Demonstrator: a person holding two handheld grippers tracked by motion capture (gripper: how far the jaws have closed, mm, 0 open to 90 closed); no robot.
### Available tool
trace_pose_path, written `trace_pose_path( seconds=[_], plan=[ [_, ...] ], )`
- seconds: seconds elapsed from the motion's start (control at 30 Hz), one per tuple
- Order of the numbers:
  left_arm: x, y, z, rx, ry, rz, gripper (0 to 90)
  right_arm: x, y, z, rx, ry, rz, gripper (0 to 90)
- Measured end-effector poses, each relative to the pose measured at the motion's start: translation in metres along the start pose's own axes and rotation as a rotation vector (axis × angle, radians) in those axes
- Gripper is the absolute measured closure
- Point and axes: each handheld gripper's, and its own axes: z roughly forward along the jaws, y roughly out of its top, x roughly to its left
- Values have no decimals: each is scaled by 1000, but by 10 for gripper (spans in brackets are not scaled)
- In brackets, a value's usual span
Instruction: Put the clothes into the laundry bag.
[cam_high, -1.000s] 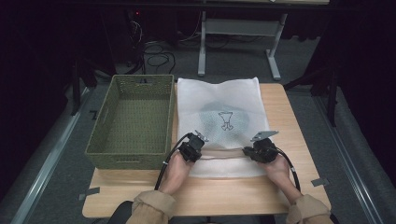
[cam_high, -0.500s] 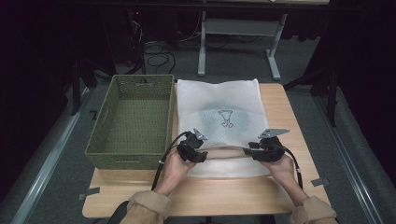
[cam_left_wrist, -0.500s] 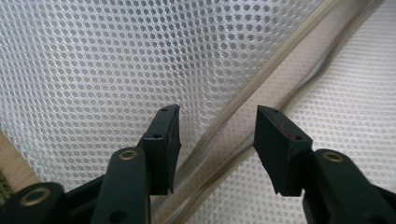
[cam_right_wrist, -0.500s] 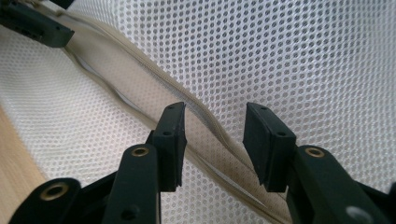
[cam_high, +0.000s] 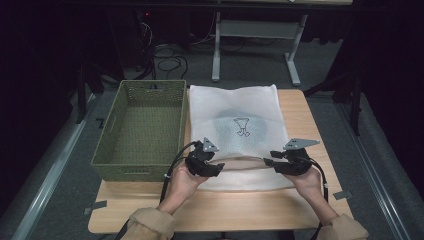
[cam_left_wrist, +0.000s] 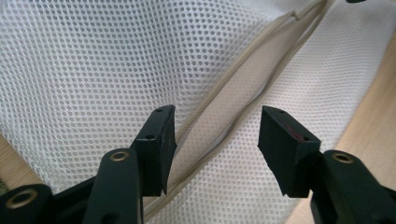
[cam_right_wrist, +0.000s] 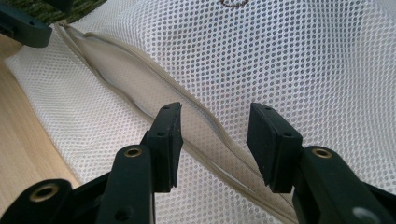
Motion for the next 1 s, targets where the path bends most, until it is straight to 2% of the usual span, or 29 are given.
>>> trace_pose_path(
  seconds=[0.3, 0.63, 0.77, 0.87, 1.0],
  plan=[
    [-8, -2, -14, -57, -20, 15, 461, 2, -5, -10, -20, 6, -3, 549],
    [-6, -14, -25, -91, -23, -11, 457, 2, -16, -17, -12, 19, 0, 543],
    [-3, -20, -31, -114, -29, -38, 454, 1, -19, -19, -18, 24, 16, 541],
    [-3, -28, -29, -106, -30, -44, 453, 3, -22, -19, -11, 26, 22, 540],
    [-2, -35, -28, -99, -33, -55, 450, 4, -26, -18, -8, 22, 5, 531]
  ],
)
